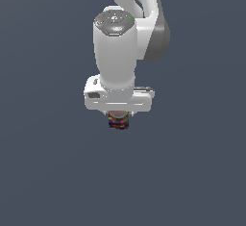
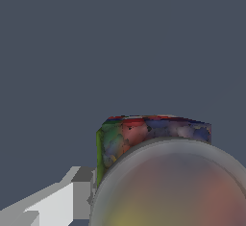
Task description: Pick up the object and move it to a goal position.
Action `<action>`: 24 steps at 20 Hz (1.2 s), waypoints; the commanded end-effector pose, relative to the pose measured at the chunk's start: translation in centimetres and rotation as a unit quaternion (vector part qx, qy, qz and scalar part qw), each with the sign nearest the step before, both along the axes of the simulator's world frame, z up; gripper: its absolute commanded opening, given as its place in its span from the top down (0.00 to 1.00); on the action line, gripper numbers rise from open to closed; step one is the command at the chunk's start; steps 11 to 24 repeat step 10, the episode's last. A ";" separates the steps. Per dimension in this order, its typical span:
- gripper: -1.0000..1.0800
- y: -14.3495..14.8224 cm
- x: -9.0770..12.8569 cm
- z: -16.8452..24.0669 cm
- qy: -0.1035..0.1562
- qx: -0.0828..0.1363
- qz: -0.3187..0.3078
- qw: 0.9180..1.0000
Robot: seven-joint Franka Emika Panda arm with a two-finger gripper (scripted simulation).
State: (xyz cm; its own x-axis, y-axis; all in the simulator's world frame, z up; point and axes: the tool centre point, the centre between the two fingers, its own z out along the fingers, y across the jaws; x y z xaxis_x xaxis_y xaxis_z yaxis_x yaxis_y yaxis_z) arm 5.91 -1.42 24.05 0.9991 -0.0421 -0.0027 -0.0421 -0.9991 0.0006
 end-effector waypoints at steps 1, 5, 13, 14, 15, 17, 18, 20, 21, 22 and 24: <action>1.00 0.4 0.6 1.2 -0.001 0.000 0.000 1.000; 1.00 0.7 1.1 2.1 -0.001 0.000 0.000 1.000; 1.00 0.9 1.3 2.4 -0.001 0.000 0.000 1.000; 1.00 0.9 1.3 2.4 -0.001 0.000 0.000 1.000; 1.00 0.9 1.3 2.4 -0.001 0.000 0.000 1.000; 1.00 0.9 1.3 2.4 -0.001 0.000 0.000 1.000; 1.00 0.9 1.3 2.4 -0.001 0.000 0.000 1.000; 1.00 0.9 1.3 2.4 -0.001 0.000 0.000 1.000; 1.00 0.9 1.3 2.4 -0.001 0.000 0.000 1.000; 1.00 0.9 1.3 2.4 -0.001 0.000 0.000 1.000; 1.00 0.9 1.3 2.4 -0.001 0.000 0.000 1.000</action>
